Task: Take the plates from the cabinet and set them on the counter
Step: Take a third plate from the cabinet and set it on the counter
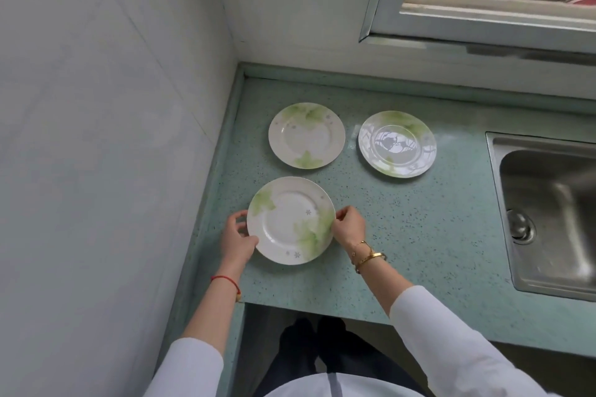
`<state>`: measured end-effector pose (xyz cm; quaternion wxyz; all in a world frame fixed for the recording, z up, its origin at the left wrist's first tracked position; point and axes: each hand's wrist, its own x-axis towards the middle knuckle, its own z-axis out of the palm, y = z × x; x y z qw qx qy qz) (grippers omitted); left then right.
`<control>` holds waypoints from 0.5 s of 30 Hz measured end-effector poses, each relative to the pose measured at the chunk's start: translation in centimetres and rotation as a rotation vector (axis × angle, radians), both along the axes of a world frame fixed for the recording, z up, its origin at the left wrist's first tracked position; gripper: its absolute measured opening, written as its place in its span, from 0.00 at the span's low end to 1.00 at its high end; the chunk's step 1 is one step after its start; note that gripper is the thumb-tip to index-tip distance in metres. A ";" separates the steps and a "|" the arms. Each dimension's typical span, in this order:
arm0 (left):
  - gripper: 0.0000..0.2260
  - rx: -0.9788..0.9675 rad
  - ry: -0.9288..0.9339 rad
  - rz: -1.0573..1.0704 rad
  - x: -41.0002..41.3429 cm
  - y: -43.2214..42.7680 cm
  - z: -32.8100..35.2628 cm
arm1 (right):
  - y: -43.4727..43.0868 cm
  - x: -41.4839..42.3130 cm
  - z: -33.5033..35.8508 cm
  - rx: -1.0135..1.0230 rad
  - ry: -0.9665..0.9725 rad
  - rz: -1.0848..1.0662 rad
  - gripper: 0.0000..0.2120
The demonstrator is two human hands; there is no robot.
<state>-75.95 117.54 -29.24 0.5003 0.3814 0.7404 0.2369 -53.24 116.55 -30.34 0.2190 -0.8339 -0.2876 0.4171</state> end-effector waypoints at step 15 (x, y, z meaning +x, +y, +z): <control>0.27 -0.014 0.052 -0.068 -0.8 0.0 -0.6 | -0.6 0.0 0.3 0.040 0.022 -0.003 0.09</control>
